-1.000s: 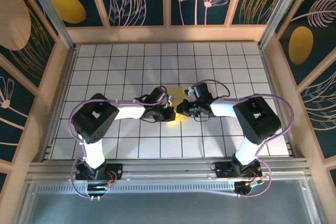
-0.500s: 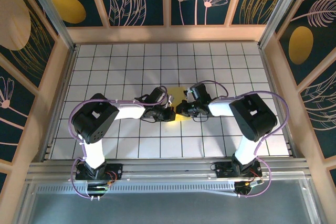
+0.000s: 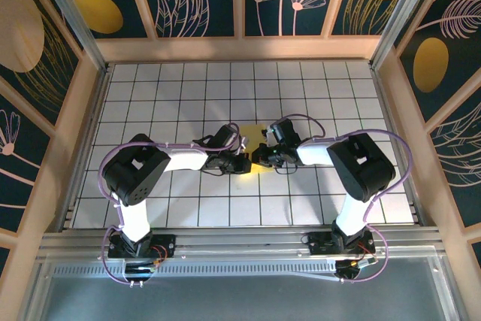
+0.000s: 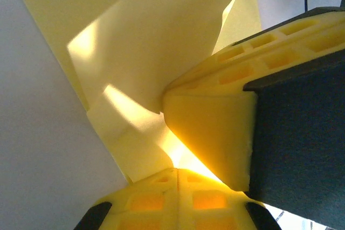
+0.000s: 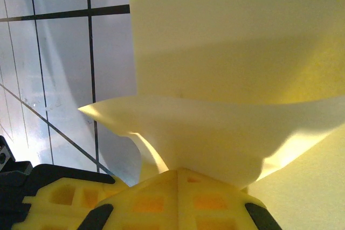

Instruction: Fold a paper plane with a square sheet of paper (fold left side to right side)

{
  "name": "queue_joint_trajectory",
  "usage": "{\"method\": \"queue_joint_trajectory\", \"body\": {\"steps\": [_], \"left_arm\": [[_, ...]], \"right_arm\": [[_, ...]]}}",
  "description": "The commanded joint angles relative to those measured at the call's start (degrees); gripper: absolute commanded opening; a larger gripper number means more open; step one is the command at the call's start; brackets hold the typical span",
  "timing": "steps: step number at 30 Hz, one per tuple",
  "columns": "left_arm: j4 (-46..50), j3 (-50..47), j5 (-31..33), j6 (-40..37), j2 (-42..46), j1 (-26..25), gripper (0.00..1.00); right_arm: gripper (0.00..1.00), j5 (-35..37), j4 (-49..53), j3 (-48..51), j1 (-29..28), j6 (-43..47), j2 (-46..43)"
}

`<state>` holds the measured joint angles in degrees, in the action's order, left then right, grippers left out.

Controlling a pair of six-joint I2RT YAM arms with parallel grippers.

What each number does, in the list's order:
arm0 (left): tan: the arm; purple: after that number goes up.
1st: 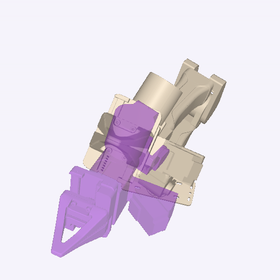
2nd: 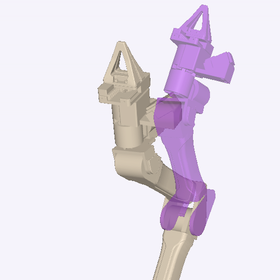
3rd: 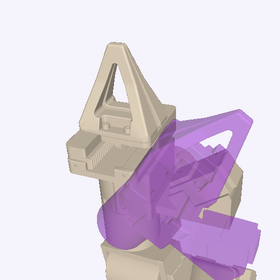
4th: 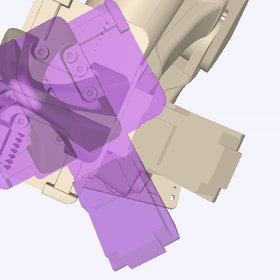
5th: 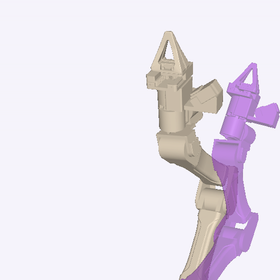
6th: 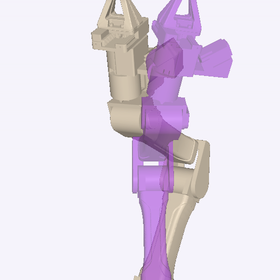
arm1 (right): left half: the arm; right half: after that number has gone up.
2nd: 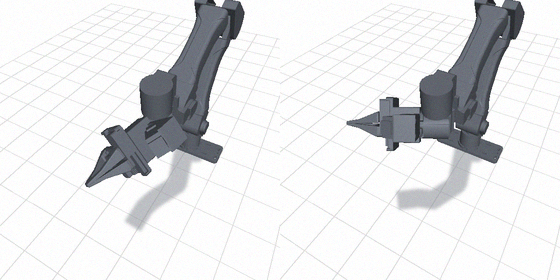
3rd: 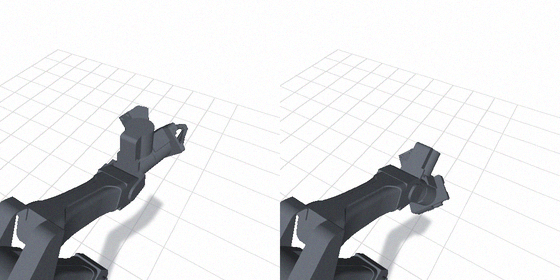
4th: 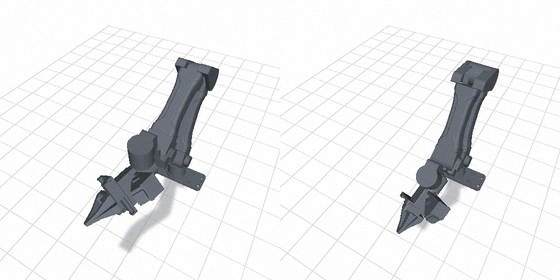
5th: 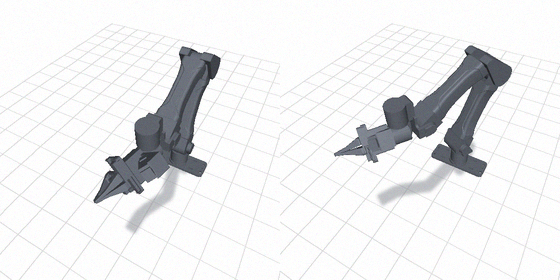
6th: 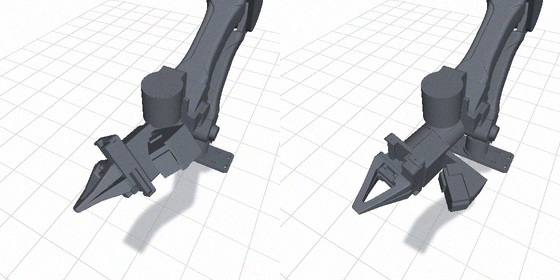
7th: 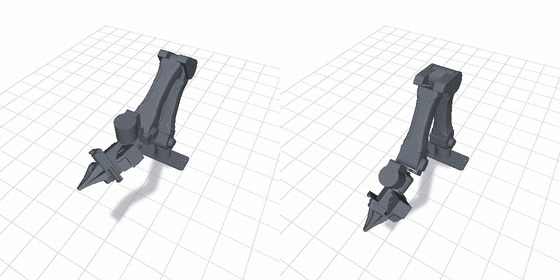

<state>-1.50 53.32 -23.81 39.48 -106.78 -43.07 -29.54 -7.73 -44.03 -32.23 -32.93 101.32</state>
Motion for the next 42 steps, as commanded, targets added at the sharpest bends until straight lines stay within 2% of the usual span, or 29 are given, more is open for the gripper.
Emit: {"method": "queue_joint_trajectory", "body": {"steps": [1,25,42], "left_arm": [[6.90,-0.78,4.57,-0.65,-3.34,0.40,0.00],[7.13,-1.16,4.32,-0.68,-3.60,0.40,0.00],[6.74,-1.44,4.30,-0.50,-3.59,0.42,0.00]], "right_arm": [[0.00,3.96,2.88,-0.79,0.58,1.81,1.16],[0.00,3.96,3.95,-2.02,9.70,5.47,2.33],[0.00,3.78,5.75,-7.18,16.11,8.98,6.50]]}}
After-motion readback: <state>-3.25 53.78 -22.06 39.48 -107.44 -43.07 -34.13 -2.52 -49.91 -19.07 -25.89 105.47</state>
